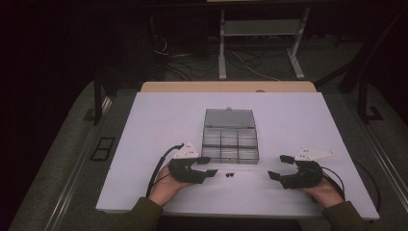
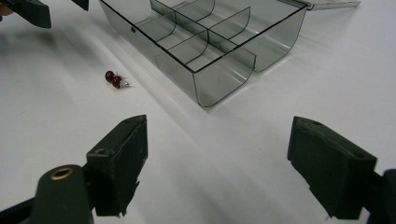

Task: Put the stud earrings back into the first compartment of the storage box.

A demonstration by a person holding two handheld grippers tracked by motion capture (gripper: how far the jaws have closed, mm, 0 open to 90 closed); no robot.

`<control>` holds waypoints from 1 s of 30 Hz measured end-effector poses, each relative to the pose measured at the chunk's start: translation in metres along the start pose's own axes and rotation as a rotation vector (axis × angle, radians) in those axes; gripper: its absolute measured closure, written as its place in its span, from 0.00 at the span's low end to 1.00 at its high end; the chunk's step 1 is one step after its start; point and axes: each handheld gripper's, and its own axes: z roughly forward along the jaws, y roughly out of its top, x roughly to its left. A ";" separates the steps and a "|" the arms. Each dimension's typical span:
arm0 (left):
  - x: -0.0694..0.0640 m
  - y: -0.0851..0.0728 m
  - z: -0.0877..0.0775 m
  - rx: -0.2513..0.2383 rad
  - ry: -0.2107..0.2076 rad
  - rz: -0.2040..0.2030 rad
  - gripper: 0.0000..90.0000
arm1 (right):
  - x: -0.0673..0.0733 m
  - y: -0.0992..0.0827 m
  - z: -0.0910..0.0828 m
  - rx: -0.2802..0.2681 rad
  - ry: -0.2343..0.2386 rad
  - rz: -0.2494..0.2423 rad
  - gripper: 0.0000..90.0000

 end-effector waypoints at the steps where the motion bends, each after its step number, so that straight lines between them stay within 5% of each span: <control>1: -0.001 0.001 0.002 0.006 -0.003 0.007 0.53 | 0.000 0.000 0.000 -0.001 0.001 -0.001 0.22; 13: -0.007 0.011 0.028 0.047 -0.031 0.037 0.67 | 0.001 0.000 0.001 0.004 0.002 -0.010 0.22; 30: -0.013 0.008 0.062 0.151 -0.016 0.055 0.77 | 0.000 -0.001 0.001 0.004 0.002 -0.011 0.22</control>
